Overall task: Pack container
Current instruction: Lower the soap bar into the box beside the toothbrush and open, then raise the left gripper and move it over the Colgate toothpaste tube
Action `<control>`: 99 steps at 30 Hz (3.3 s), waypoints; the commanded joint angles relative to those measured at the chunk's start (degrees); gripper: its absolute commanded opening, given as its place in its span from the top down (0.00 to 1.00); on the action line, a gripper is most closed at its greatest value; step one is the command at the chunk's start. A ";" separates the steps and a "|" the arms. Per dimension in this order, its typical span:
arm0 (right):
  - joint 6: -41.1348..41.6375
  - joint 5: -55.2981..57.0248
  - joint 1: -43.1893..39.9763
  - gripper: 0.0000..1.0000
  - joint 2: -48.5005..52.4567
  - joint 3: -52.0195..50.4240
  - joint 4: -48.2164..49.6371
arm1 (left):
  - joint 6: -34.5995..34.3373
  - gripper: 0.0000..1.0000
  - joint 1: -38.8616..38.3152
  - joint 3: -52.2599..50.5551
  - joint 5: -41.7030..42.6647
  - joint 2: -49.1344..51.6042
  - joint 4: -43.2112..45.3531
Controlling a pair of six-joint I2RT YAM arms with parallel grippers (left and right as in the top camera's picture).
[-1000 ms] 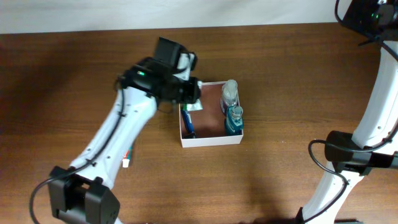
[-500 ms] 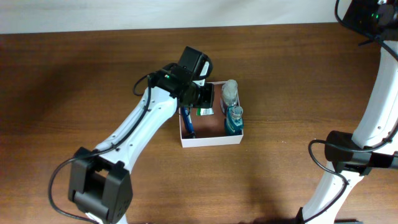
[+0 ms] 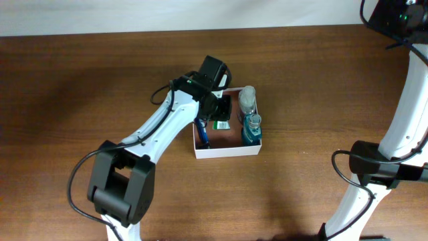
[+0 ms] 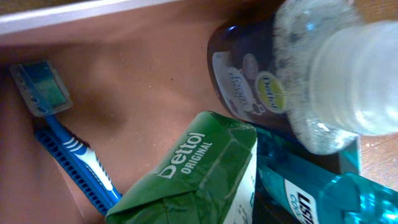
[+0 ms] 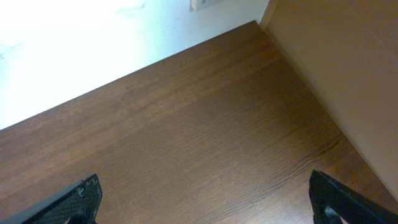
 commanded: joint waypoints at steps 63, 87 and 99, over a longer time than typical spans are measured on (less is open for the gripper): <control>0.02 0.48 -0.15 0.02 -0.44 0.37 0.04 | 1.22 0.63 4.09 2.86 -2.25 -5.68 -3.45; 0.04 0.48 -0.15 0.02 -0.44 0.37 0.07 | 7.63 0.53 25.90 -6.64 -16.79 -11.96 -23.71; 0.04 0.48 -0.15 0.02 -0.44 0.37 0.07 | 7.39 0.48 27.06 -22.75 -16.65 -11.85 -15.41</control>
